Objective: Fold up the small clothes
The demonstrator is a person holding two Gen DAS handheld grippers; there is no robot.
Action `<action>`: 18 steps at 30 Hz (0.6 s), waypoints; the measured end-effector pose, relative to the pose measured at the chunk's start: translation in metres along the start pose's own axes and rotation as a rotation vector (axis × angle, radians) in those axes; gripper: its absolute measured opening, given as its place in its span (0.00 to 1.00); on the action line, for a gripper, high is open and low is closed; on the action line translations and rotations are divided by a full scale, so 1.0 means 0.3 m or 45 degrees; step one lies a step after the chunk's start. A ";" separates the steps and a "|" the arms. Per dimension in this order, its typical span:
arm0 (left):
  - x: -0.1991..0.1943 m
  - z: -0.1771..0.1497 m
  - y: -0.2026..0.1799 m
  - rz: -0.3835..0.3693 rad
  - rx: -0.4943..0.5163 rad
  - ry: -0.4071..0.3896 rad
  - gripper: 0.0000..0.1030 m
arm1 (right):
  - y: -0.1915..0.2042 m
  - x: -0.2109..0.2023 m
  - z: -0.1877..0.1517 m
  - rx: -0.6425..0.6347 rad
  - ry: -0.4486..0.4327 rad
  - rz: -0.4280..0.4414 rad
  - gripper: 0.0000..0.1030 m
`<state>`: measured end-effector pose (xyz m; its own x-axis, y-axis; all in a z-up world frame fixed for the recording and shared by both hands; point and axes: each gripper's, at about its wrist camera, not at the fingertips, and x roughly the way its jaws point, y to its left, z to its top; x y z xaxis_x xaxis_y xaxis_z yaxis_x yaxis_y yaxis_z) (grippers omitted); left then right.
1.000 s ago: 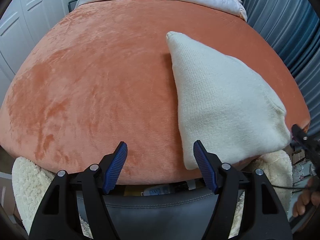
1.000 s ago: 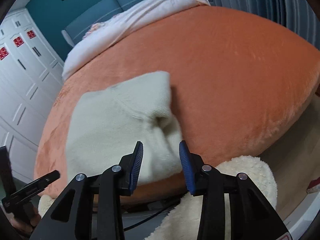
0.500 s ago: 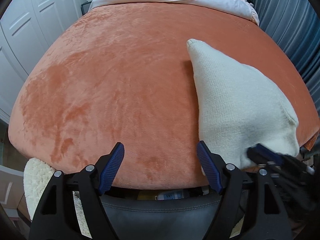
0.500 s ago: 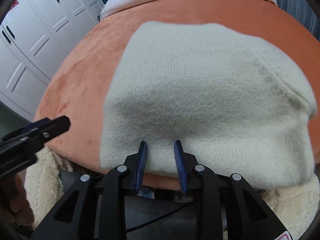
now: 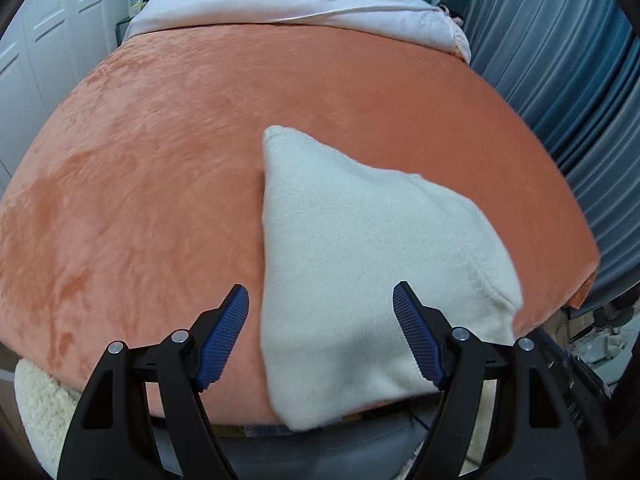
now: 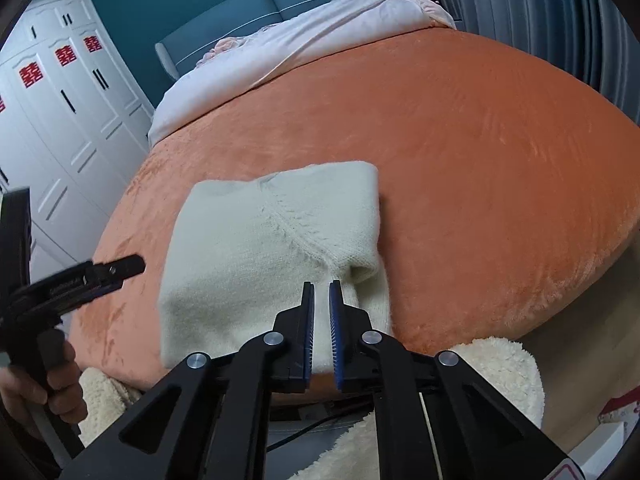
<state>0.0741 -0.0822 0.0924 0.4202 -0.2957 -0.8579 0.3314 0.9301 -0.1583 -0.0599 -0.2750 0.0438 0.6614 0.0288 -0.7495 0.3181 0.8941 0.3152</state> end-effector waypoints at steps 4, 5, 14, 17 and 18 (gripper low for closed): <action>0.180 -0.012 0.003 0.056 -0.023 0.149 0.75 | -0.001 0.237 -0.049 -0.054 0.211 -0.156 0.04; 0.192 -0.015 0.016 0.044 -0.058 0.152 0.79 | -0.037 0.293 -0.059 0.018 0.282 -0.143 0.03; 0.161 -0.010 0.000 0.101 -0.029 0.119 0.81 | -0.039 0.054 0.062 0.098 0.064 -0.010 0.15; 0.162 -0.011 -0.024 0.140 0.017 0.102 0.81 | -0.030 0.096 0.095 0.082 0.070 -0.029 0.20; 0.166 -0.004 -0.019 0.142 0.022 0.102 0.81 | -0.035 0.125 0.107 0.094 0.090 -0.036 0.22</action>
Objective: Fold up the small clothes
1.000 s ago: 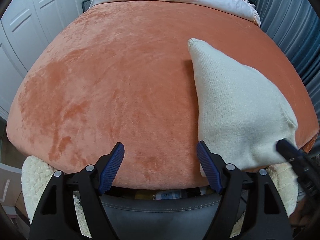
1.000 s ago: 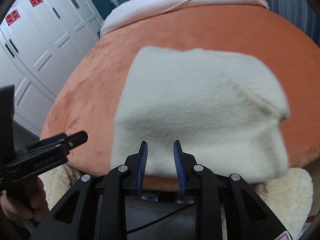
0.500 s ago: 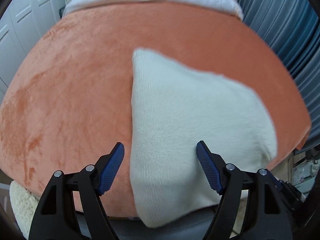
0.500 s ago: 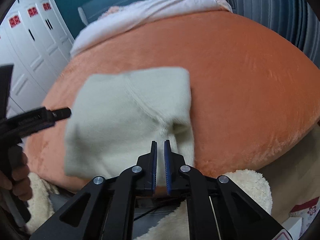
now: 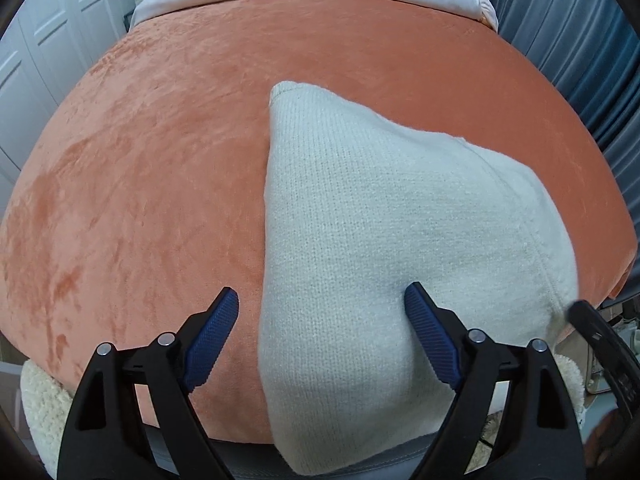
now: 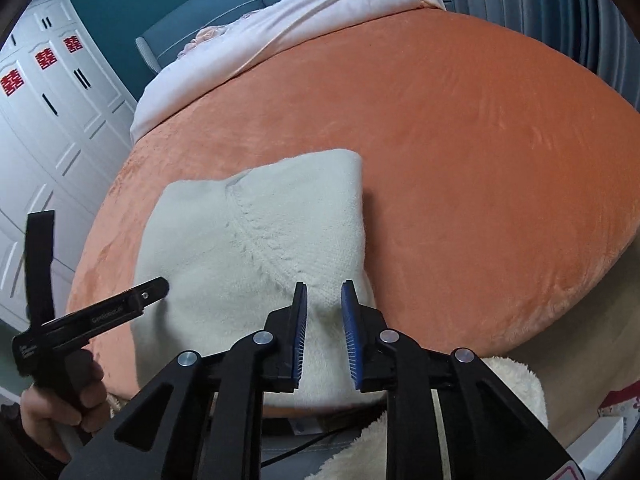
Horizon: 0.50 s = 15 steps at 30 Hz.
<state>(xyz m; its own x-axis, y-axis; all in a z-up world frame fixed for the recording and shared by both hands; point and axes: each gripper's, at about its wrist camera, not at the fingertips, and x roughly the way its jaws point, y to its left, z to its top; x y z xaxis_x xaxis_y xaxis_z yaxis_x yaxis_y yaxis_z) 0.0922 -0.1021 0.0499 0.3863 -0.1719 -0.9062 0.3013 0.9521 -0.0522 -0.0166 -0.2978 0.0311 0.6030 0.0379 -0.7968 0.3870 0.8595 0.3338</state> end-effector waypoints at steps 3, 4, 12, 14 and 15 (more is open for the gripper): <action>0.000 0.007 0.003 0.001 -0.009 0.010 0.81 | -0.003 0.105 0.018 0.027 0.078 -0.003 0.41; 0.000 0.011 0.005 0.007 -0.009 0.009 0.81 | 0.000 0.118 0.028 0.023 0.082 -0.013 0.36; 0.023 0.021 0.009 0.011 -0.009 0.010 0.86 | 0.001 -0.013 0.102 -0.027 -0.147 0.110 0.05; 0.034 0.020 0.004 -0.013 -0.004 0.028 0.87 | -0.058 0.147 0.067 -0.027 0.053 0.014 0.05; 0.030 0.018 0.003 0.004 -0.001 0.013 0.87 | -0.083 0.176 0.046 0.002 0.071 0.013 0.05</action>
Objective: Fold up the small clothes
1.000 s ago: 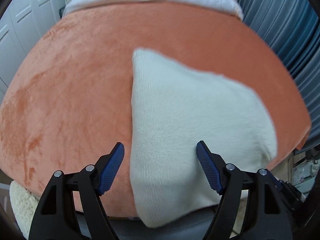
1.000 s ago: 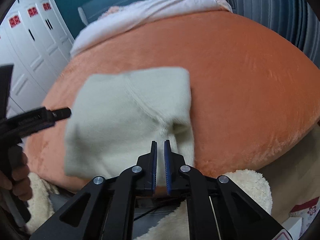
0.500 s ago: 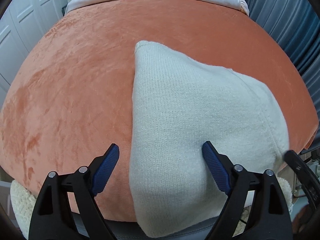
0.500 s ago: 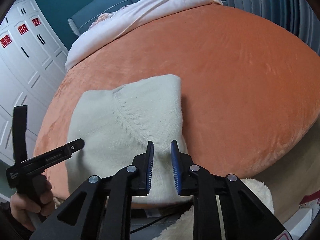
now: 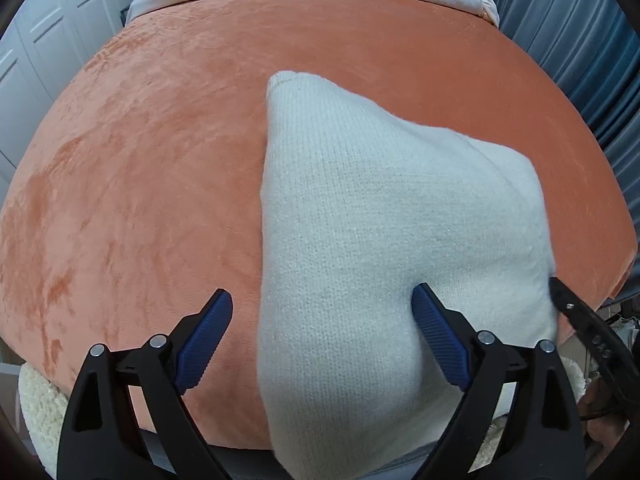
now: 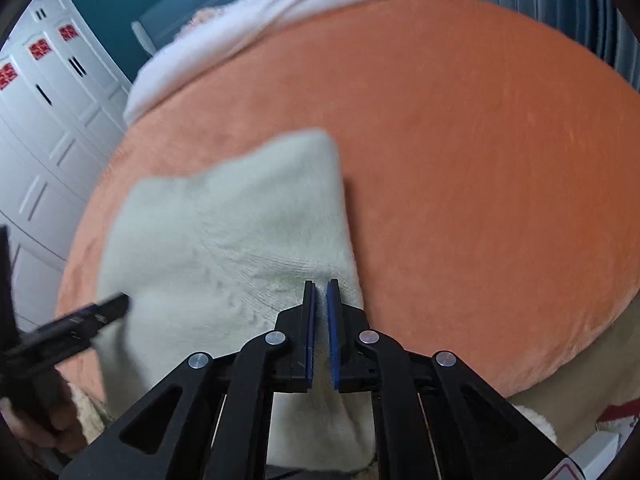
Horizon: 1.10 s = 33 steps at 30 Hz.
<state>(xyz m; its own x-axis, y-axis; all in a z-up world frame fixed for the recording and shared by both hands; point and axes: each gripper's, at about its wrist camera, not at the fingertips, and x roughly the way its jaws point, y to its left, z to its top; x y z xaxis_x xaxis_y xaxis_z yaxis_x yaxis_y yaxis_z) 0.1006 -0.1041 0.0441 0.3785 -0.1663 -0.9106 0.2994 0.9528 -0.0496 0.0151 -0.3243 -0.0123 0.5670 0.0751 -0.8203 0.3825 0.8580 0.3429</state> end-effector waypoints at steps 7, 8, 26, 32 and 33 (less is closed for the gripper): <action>-0.005 -0.002 -0.005 0.024 0.010 -0.020 0.87 | 0.071 -0.282 -0.040 -0.051 -0.209 0.085 0.10; -0.008 -0.003 -0.003 0.021 -0.001 -0.017 0.87 | 0.078 -0.288 -0.055 -0.071 -0.193 0.089 0.10; -0.102 -0.021 0.066 -0.065 -0.090 -0.053 0.85 | 0.071 -0.205 0.034 -0.095 -0.040 -0.008 0.43; 0.032 0.122 0.086 -0.281 -0.239 0.034 0.87 | 0.024 -0.040 0.072 0.077 0.054 0.140 0.70; 0.065 0.142 0.094 -0.312 -0.277 0.064 0.86 | 0.022 -0.025 0.080 0.098 0.059 0.157 0.69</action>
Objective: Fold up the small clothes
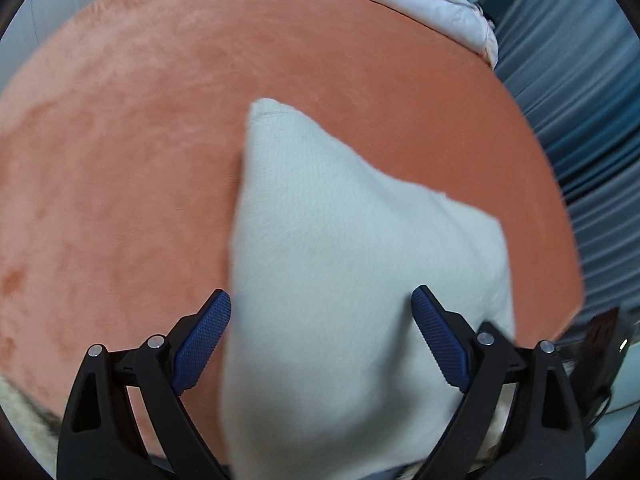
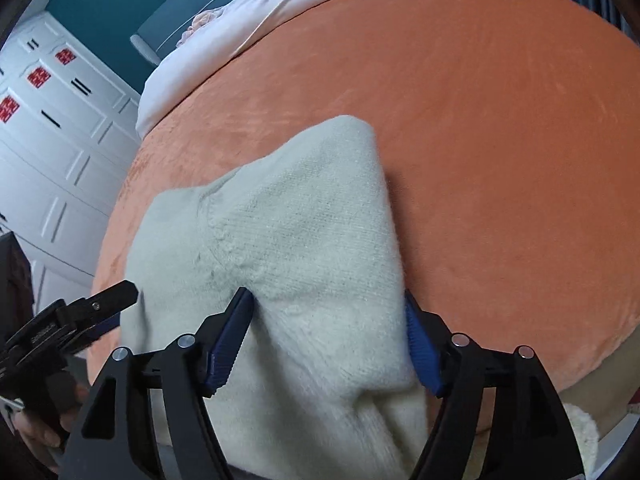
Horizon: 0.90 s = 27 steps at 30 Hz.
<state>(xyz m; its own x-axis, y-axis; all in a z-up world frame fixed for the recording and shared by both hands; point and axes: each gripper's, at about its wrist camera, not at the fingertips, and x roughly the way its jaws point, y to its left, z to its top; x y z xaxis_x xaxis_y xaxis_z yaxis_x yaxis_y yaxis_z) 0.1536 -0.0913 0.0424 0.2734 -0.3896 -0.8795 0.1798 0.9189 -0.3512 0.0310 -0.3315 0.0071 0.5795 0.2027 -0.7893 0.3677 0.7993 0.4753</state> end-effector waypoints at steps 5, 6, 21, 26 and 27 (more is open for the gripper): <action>-0.055 0.017 -0.020 -0.023 0.007 -0.037 0.68 | 0.148 -0.146 0.032 -0.173 -0.189 0.101 0.13; -0.065 0.013 -0.020 -0.018 0.025 -0.052 0.68 | 0.176 -0.209 0.029 -0.210 -0.254 0.177 0.12; -0.175 -0.227 -0.085 0.305 0.349 -0.164 0.82 | 0.111 -0.344 -0.191 -0.277 -0.218 -0.097 0.28; -0.076 -0.299 -0.051 0.327 0.347 -0.057 0.87 | 0.006 -0.090 -0.252 -0.276 0.093 -0.248 0.21; -0.079 -0.301 -0.046 0.330 0.342 -0.056 0.87 | 0.001 -0.095 -0.240 -0.243 0.081 -0.240 0.21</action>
<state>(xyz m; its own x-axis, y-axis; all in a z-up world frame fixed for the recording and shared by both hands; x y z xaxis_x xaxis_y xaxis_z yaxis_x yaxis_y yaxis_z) 0.0594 -0.0893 0.0392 0.3815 -0.1537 -0.9115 0.3390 0.9406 -0.0167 -0.0378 -0.2963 0.0017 0.4646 0.0708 -0.8827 0.3175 0.9172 0.2407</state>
